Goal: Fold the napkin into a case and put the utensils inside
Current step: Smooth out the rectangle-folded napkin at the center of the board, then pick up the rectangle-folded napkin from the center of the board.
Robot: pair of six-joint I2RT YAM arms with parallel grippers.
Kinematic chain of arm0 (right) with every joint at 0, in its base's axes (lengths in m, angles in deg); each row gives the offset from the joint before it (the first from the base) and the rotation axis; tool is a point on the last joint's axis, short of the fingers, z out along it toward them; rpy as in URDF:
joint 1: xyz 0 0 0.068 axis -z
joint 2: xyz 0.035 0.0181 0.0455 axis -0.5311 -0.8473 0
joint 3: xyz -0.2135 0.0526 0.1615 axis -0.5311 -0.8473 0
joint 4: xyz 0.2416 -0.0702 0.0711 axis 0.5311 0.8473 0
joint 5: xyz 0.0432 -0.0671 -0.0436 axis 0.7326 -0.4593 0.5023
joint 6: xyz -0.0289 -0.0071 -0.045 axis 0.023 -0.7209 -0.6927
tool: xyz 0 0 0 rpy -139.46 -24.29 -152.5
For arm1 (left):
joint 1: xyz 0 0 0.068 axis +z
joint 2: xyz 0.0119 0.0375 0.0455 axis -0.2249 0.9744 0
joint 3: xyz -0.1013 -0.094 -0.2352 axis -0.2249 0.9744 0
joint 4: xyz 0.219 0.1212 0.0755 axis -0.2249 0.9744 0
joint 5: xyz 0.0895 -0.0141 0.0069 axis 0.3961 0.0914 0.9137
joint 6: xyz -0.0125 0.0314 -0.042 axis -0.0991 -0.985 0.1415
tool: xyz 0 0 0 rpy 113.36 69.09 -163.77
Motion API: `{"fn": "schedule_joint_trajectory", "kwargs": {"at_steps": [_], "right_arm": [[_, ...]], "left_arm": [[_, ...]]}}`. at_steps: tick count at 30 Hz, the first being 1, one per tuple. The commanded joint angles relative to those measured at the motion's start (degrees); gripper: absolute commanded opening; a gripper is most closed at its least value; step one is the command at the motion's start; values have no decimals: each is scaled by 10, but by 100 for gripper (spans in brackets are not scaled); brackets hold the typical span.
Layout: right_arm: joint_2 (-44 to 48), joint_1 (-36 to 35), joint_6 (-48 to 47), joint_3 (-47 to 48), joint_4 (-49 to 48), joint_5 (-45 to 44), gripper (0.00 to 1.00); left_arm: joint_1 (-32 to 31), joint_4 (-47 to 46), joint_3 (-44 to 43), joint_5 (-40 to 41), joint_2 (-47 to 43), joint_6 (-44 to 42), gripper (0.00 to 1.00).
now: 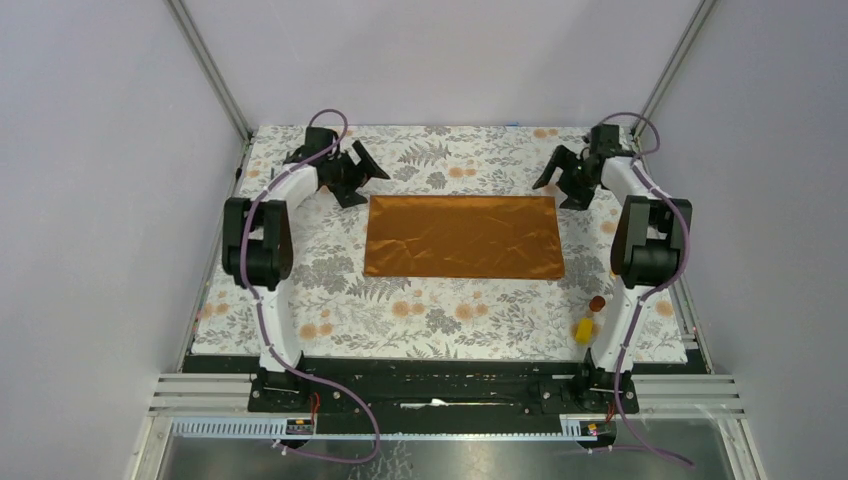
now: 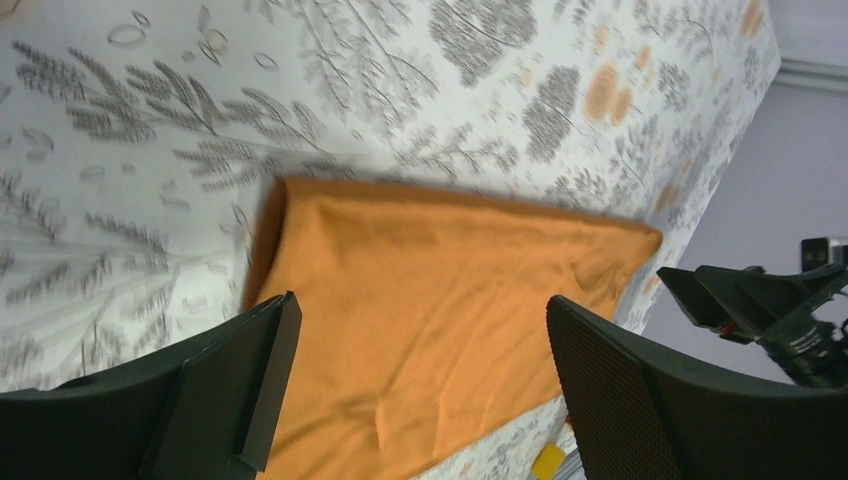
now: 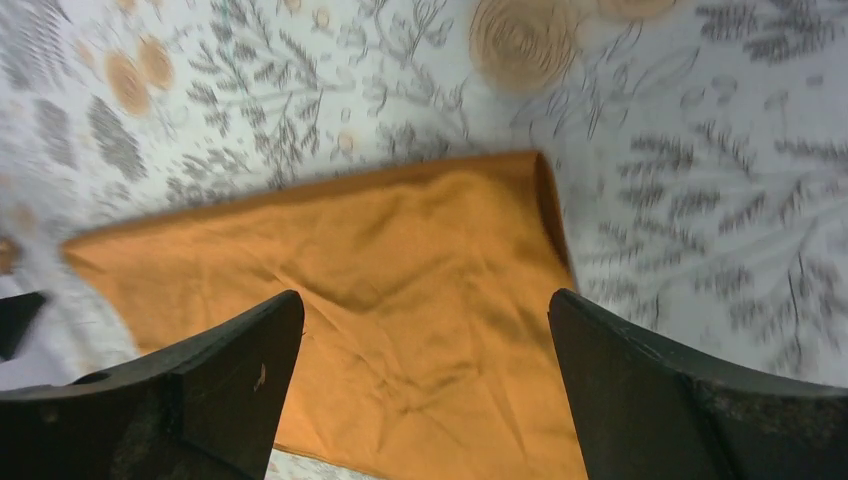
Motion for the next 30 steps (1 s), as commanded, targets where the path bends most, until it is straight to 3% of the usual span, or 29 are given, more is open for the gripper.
{"fn": "schedule_joint_trajectory", "kwargs": {"at_steps": [1, 5, 12, 17, 30], "right_arm": [[59, -64, -71, 44, 216, -171, 100], [71, -66, -80, 9, 235, -207, 86], [41, -66, -104, 36, 262, -227, 63], [19, -84, -111, 35, 262, -222, 62], [-14, -104, -115, 12, 255, -238, 69]], "left_arm": [[-24, 58, -2, 16, -130, -70, 99], [-56, 75, 11, 17, -187, -101, 99], [-104, 83, 9, 46, -243, -129, 99], [-102, 91, 4, 42, -248, -129, 99], [-83, 80, 9, -4, -240, -112, 99]]}}
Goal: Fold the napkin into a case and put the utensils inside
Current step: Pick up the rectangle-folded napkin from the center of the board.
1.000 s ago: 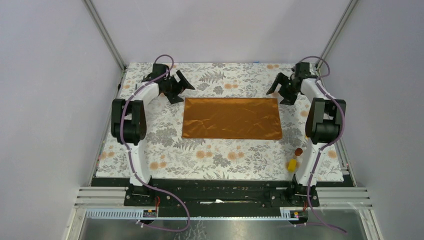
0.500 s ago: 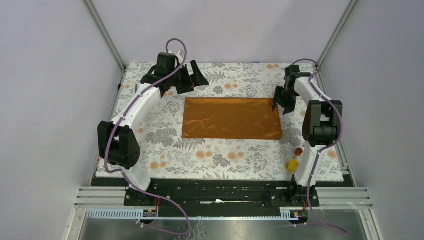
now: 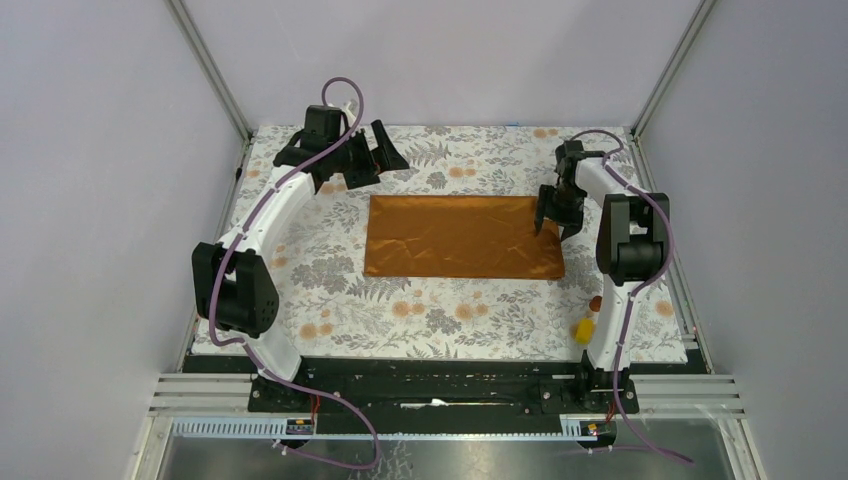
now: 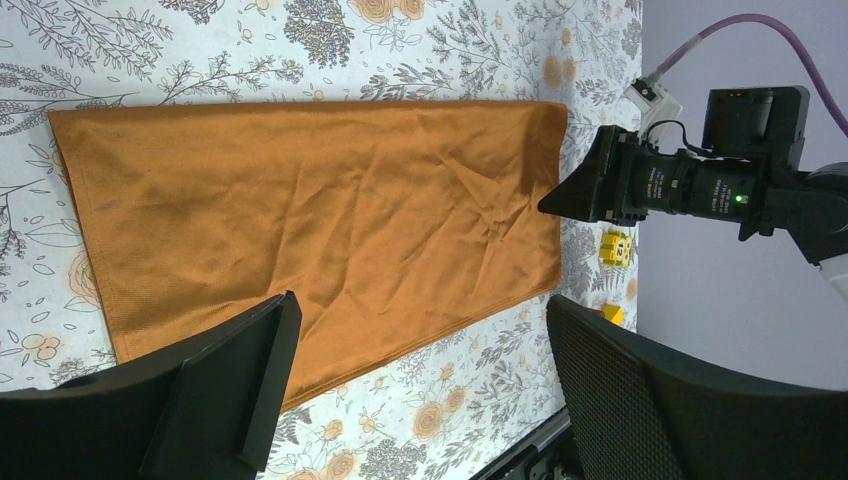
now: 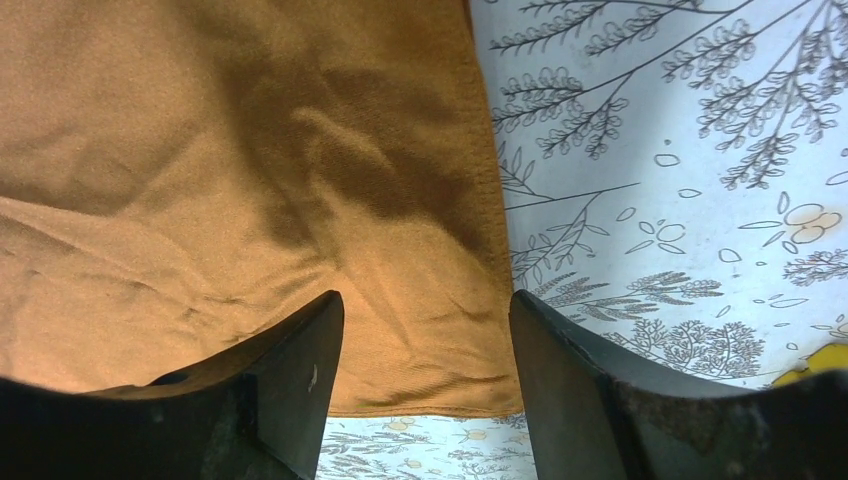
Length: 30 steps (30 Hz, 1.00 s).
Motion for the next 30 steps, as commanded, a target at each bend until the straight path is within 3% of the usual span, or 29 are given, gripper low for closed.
{"fn": "schedule_joint_trajectory", "kwargs": {"at_steps": [1, 9, 19, 30], "right_arm": [[-10, -17, -7, -7, 7, -16, 69], [-21, -22, -9, -19, 4, -44, 70], [34, -21, -8, -12, 13, -52, 78], [-17, -21, -18, -37, -17, -39, 71]], "left_arm": [[6, -18, 3, -20, -9, 2, 99], [11, -18, 3, -20, -13, 2, 99], [12, -23, 6, -32, -10, 4, 99], [15, -23, 6, -35, -11, 5, 99]]}}
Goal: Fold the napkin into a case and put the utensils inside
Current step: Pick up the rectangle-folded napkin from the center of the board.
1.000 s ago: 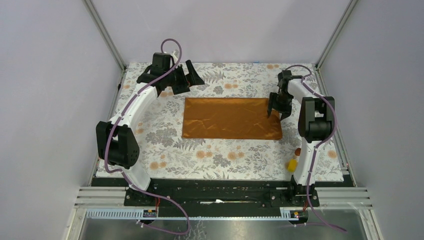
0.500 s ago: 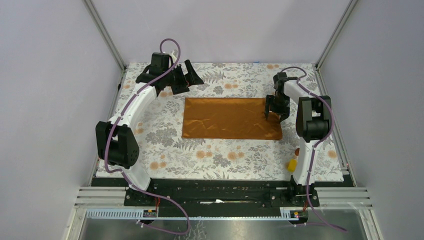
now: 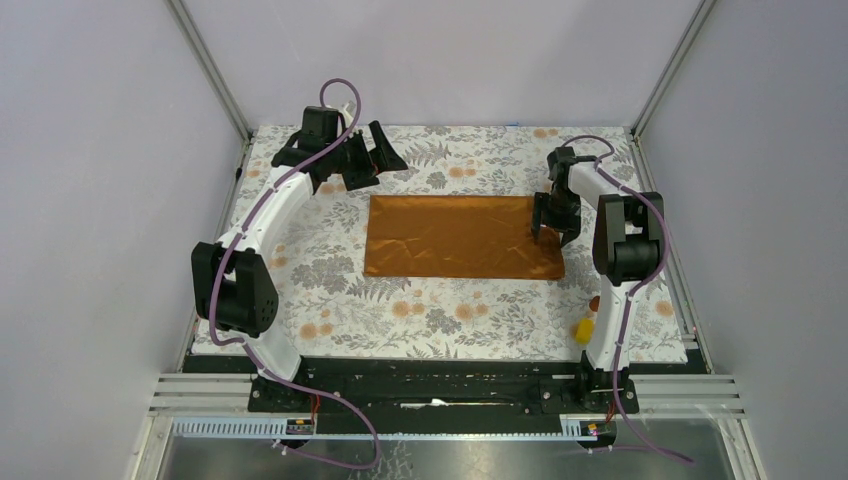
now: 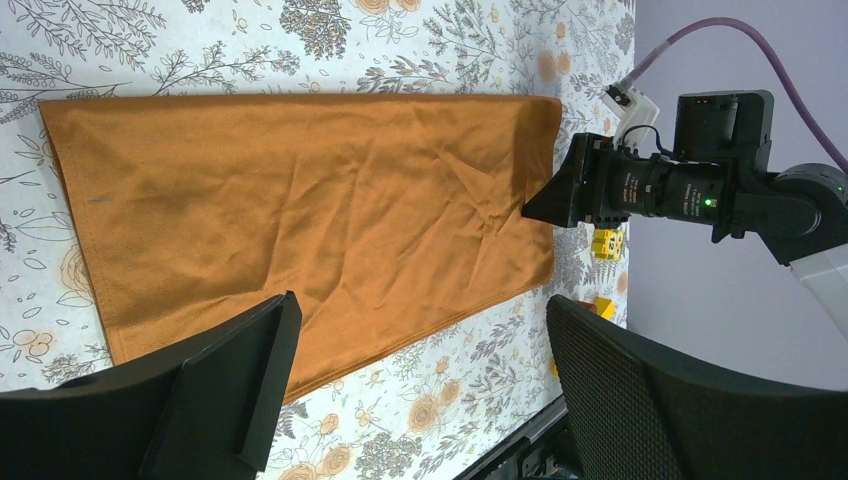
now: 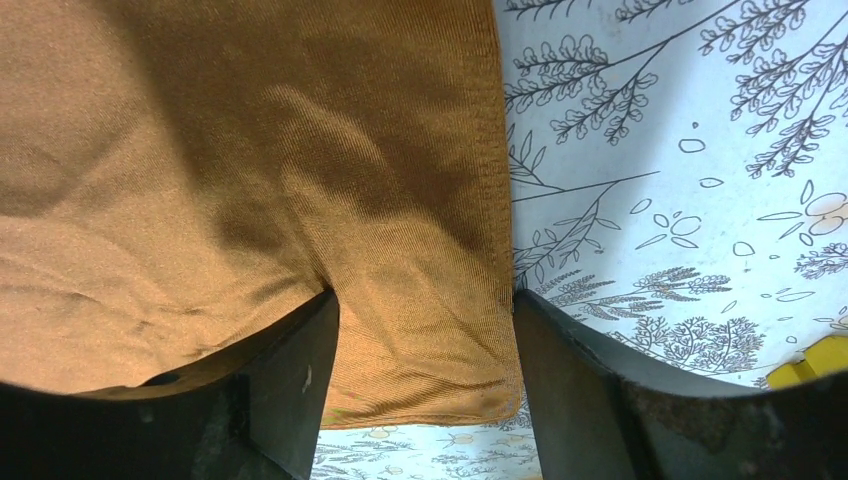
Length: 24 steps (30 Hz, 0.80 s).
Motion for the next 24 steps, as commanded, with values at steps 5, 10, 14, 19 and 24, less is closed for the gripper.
{"fn": "schedule_joint_trajectory", "kwargs": {"at_steps": [5, 10, 14, 19, 24], "right_arm": [[-24, -1, -4, -45, -45, 16, 63], [-29, -1, -15, -71, -71, 16, 45], [-23, -1, -37, -76, -75, -8, 22], [-10, -1, -69, -72, -65, -62, 0], [11, 12, -88, -67, -58, -119, 0]], "left_arm": [[10, -21, -1, -17, -11, 2, 99], [11, -21, -1, -17, -7, 2, 99], [11, -21, 0, -17, -6, 2, 99], [11, -27, 4, -23, -7, 6, 99], [10, -33, 8, -32, -7, 11, 99]]}}
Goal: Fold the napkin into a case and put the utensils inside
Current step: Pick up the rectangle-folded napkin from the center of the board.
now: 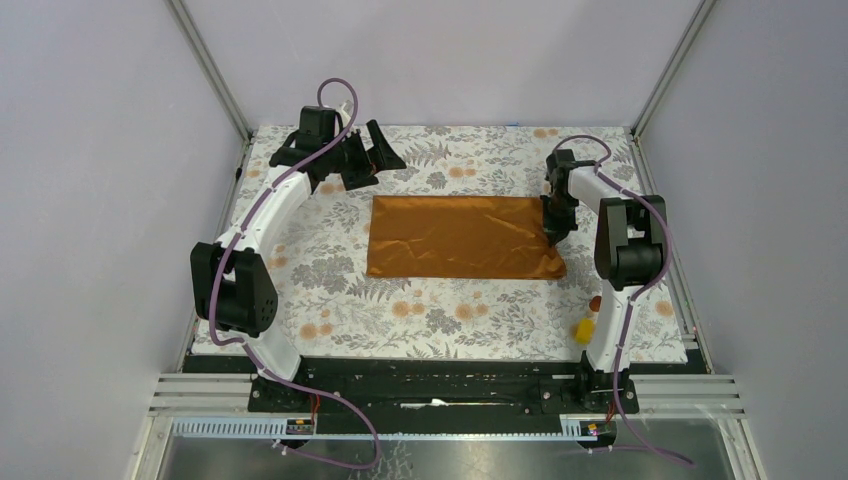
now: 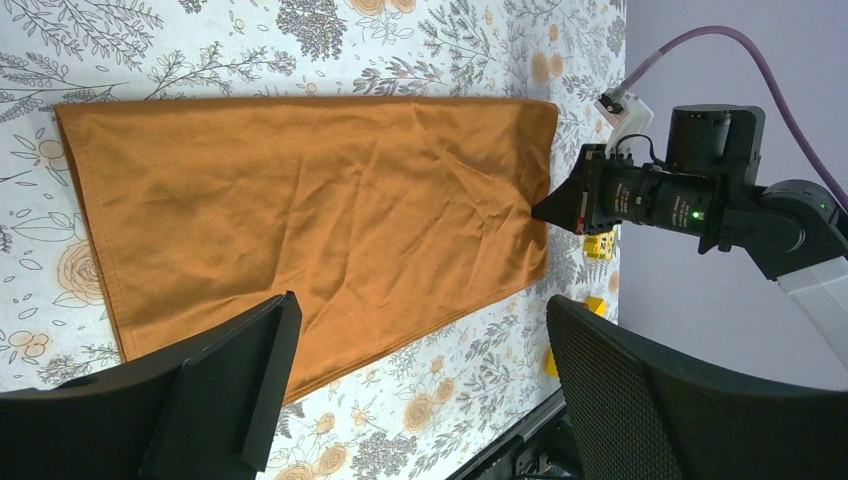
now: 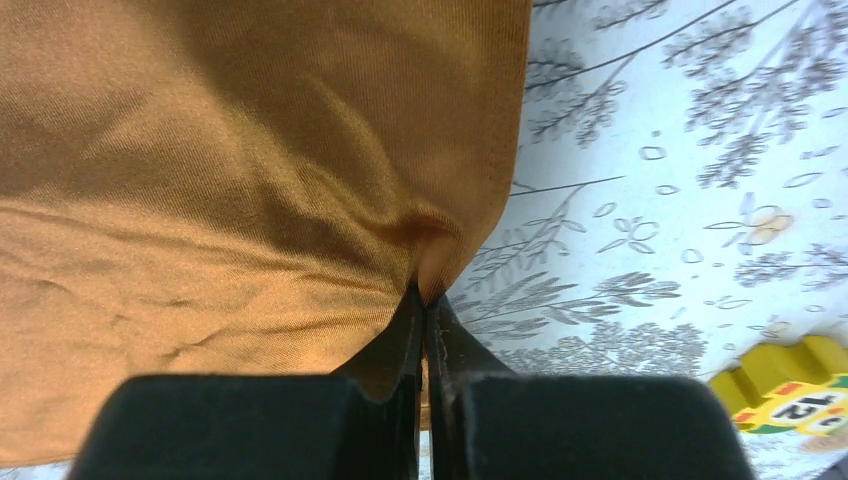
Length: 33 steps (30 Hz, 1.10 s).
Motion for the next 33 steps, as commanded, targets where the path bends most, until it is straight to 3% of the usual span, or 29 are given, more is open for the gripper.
{"fn": "schedule_joint_trajectory", "kwargs": {"at_steps": [1, 8, 10, 16, 20, 33], "right_arm": [[-9, 16, -38, -24, -21, -114, 0], [12, 24, -73, -3, -21, -256, 0], [33, 24, -85, -8, -35, -260, 0], [77, 7, -71, -14, -40, -186, 0], [84, -43, -40, -6, -25, -153, 0], [-22, -218, 24, 149, 39, -2, 0]], "left_arm": [[2, -32, 9, -20, -8, 8, 99], [1, -34, 10, -21, -10, 9, 99], [1, -34, 11, -21, -11, 10, 99], [1, -34, 10, -25, -12, 12, 99], [1, -36, 12, -25, -12, 11, 99], [8, -37, 10, -23, -19, 9, 99]]}}
